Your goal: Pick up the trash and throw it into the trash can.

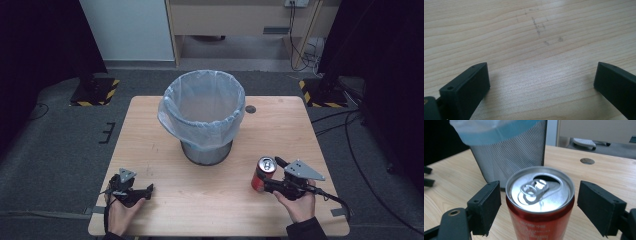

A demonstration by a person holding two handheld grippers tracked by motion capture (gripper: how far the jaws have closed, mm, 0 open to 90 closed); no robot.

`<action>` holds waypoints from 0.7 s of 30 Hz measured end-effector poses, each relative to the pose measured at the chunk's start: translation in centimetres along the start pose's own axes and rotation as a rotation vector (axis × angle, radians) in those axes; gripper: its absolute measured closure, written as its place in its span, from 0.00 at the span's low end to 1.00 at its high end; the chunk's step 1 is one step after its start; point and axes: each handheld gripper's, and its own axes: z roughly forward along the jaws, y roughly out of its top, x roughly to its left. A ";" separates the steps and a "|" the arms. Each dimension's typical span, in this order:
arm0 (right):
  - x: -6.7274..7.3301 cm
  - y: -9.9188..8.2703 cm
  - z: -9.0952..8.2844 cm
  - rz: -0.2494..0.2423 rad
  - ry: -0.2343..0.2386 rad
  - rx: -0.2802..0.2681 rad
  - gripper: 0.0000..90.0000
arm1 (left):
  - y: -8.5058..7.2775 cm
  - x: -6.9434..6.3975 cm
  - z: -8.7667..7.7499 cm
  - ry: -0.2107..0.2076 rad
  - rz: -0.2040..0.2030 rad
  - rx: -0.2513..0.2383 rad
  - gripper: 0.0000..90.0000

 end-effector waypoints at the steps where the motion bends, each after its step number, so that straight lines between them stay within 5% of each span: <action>1: 0.0 -0.1 0.1 -0.005 -0.001 -0.002 0.23 | 0.0 0.0 0.0 0.000 0.000 0.000 0.00; 6: -0.4 -1.2 0.7 0.018 -0.006 0.030 0.24 | 0.0 0.0 0.0 0.000 0.000 0.000 0.00; 21: 0.0 -2.1 1.7 -0.033 -0.005 0.112 0.37 | 0.0 0.0 0.0 0.000 0.000 0.000 0.00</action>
